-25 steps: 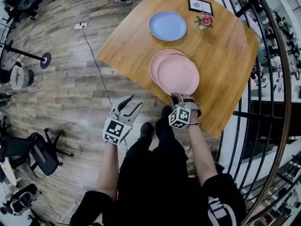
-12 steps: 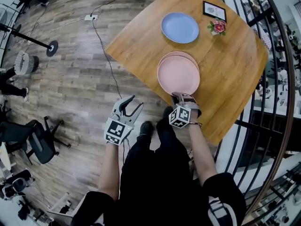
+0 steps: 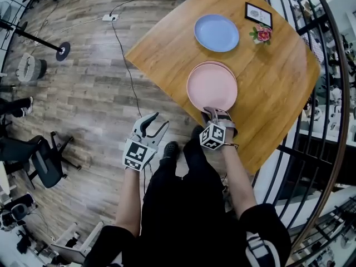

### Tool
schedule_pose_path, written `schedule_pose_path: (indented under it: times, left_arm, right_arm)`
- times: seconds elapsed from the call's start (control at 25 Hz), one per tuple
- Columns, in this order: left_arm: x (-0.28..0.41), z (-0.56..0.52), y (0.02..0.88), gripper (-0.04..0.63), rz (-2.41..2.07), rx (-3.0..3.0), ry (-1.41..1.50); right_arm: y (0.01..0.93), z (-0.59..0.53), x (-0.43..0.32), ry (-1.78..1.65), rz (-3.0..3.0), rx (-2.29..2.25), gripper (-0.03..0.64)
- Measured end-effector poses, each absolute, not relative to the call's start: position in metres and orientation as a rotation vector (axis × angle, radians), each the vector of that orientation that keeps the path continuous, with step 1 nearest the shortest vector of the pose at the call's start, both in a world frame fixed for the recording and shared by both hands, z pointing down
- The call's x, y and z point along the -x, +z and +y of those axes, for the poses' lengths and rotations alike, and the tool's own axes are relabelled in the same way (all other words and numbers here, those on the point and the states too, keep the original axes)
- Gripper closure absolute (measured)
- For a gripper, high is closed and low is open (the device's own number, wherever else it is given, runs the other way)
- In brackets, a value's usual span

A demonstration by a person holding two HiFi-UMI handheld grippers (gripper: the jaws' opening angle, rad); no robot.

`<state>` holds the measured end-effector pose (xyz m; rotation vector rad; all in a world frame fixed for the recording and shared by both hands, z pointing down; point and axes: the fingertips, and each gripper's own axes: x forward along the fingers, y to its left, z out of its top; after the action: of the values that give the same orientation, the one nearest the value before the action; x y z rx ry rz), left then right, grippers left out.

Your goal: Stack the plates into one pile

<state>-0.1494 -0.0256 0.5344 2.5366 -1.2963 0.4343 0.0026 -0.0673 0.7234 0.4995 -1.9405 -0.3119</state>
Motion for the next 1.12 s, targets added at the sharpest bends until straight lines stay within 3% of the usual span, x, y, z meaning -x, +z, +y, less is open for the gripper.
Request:
schedule_pose_path:
  times: [0.24,1.12]
  left_arm:
    - [0.142,-0.027,0.531,0.405,-1.281,-2.555,0.439]
    - [0.113,-0.044,0.522,0.406,-1.225,-2.611,0.453]
  right_arm:
    - [0.724,-0.065,-0.004,-0.287,-1.954,-0.507,0.485]
    - [0.698,-0.075,-0.040,-0.067,-2.108,-0.707,0.494]
